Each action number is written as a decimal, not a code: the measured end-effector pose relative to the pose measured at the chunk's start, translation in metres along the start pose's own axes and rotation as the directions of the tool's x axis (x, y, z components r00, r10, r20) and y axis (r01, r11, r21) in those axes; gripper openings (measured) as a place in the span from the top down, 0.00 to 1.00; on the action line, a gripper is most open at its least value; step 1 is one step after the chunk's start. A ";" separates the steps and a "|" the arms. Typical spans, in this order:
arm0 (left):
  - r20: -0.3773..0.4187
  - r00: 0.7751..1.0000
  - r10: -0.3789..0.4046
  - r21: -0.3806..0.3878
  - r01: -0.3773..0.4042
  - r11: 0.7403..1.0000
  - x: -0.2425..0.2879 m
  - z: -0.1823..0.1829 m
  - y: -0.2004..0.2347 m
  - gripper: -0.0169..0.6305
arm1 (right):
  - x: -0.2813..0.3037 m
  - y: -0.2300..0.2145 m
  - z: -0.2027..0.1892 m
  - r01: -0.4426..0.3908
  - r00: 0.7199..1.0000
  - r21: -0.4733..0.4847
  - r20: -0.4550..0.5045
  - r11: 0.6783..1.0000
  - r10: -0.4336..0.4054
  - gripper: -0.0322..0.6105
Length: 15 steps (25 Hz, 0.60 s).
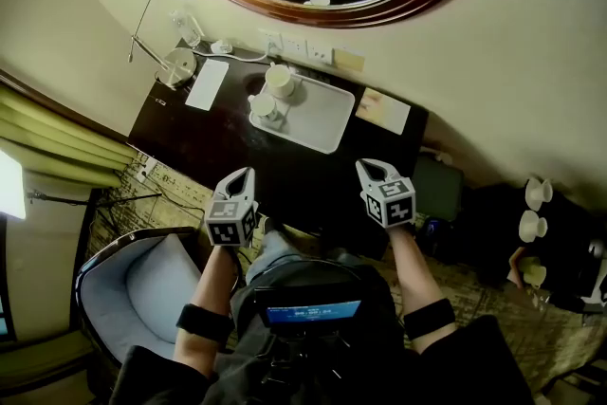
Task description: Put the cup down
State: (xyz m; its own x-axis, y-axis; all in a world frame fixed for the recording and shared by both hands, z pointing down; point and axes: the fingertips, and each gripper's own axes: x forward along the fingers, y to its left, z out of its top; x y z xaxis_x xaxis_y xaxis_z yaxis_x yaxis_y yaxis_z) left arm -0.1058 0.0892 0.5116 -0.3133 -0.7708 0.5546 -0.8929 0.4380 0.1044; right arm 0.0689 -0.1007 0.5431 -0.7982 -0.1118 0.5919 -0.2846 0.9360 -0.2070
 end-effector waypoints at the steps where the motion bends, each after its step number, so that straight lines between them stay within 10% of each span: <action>1: -0.003 1.000 0.005 -0.003 -0.005 1.000 -0.001 -0.001 0.001 0.97 | 0.000 0.001 0.000 -0.001 1.000 -0.002 0.001 1.000 0.001 0.95; 15: -0.014 0.999 0.030 -0.006 -0.030 1.000 -0.002 0.002 -0.001 0.97 | 0.005 -0.003 -0.017 -0.023 1.000 0.011 -0.007 1.000 0.023 0.95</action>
State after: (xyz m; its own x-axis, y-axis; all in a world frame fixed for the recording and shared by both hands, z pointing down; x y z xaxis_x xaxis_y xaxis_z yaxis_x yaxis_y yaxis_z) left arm -0.1055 0.0890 0.5086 -0.3356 -0.7508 0.5689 -0.8810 0.4639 0.0926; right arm 0.0745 -0.0979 0.5601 -0.8008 -0.0881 0.5924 -0.2722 0.9347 -0.2288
